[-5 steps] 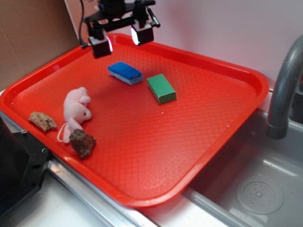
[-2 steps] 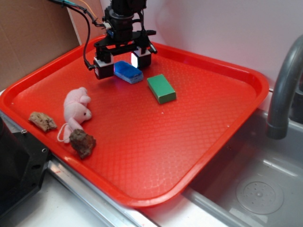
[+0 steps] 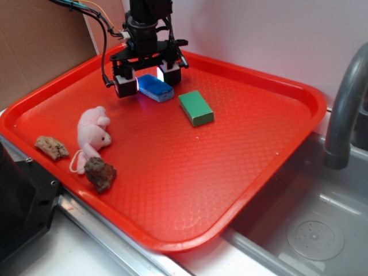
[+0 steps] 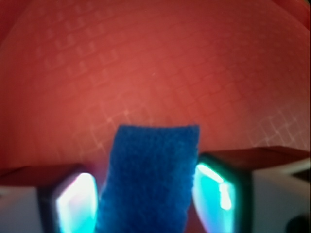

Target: Grab the blue sponge.

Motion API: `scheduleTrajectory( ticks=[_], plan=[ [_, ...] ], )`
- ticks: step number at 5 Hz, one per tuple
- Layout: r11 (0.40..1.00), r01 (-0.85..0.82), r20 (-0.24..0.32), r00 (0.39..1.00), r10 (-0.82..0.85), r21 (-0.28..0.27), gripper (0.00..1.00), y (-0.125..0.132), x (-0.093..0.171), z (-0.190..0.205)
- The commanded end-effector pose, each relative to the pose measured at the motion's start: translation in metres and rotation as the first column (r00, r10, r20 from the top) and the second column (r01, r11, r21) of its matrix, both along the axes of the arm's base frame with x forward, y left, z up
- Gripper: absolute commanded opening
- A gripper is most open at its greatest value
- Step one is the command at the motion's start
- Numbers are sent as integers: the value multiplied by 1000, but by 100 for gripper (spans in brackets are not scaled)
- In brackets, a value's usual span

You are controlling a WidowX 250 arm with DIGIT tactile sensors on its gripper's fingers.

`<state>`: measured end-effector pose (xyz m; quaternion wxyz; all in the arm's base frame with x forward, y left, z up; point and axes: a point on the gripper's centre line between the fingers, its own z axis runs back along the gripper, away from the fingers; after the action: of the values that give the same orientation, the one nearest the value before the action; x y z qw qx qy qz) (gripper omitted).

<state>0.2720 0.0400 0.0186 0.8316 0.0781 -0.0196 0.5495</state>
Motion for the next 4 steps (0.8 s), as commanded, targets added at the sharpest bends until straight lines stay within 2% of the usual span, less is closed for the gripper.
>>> scheduleTrajectory(
  ticks=[1,2,3,4],
  plan=[
    [886,449,38,893,-448,-113,0,-30,11,-2],
    [800,565,48,821,-568,-201,0,-21,-1,49],
    [762,624,137,782,-608,-174,0,7,-32,97],
    [773,623,168,780,-603,-121,0,-7,-52,147]
  ],
)
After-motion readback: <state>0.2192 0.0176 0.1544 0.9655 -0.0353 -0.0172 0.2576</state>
